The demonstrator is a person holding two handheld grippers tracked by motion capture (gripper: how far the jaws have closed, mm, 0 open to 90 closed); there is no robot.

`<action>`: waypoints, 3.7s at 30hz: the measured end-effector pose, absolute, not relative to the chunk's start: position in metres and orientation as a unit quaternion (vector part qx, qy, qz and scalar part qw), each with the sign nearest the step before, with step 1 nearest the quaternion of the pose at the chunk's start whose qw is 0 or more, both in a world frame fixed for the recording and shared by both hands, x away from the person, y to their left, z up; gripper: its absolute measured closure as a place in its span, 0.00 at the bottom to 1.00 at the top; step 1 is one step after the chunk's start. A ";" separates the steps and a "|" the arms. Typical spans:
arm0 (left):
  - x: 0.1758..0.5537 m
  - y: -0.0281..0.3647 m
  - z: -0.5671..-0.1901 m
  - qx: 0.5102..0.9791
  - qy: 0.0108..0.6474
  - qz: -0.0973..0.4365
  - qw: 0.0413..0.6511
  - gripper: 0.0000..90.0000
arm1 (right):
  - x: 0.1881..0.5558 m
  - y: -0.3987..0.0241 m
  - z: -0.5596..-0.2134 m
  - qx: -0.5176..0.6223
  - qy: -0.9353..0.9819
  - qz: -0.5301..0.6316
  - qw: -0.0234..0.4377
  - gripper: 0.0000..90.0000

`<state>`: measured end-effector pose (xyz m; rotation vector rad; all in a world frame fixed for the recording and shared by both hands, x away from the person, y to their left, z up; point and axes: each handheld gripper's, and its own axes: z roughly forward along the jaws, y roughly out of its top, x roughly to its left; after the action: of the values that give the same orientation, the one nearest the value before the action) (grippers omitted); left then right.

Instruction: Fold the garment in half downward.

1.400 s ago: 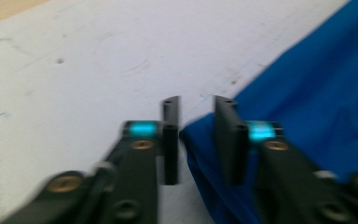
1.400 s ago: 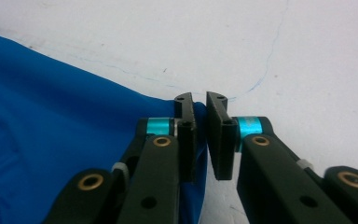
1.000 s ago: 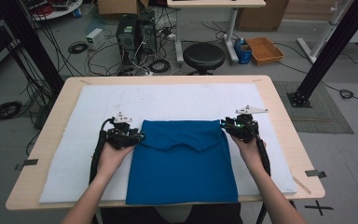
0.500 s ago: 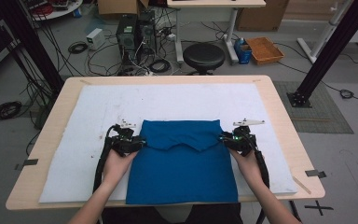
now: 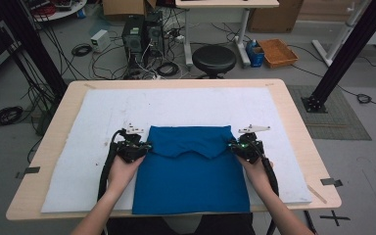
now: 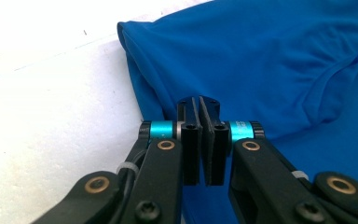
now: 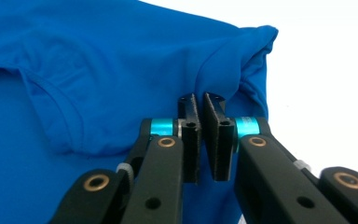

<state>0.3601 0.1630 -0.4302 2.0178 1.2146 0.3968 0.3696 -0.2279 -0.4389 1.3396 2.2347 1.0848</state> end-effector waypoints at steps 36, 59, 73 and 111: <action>0.359 0.172 -0.436 0.773 0.492 0.133 0.378 0.88 | 0.368 -0.239 -0.440 0.479 0.770 0.395 0.147 0.88; 0.350 0.175 -0.417 0.772 0.468 0.126 0.412 0.96 | 0.358 -0.243 -0.428 0.464 0.770 0.416 0.136 0.97; 0.283 0.179 -0.395 0.792 0.420 0.088 0.435 0.96 | 0.280 -0.252 -0.397 0.405 0.798 0.429 0.126 0.97; 0.242 0.186 -0.402 0.812 0.389 0.147 0.408 0.52 | 0.238 -0.262 -0.399 0.383 0.806 0.411 0.185 0.73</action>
<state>0.2415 0.1858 -0.4019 2.0469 0.9813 0.3717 0.2381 -0.2624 -0.3991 1.0802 2.2722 1.1574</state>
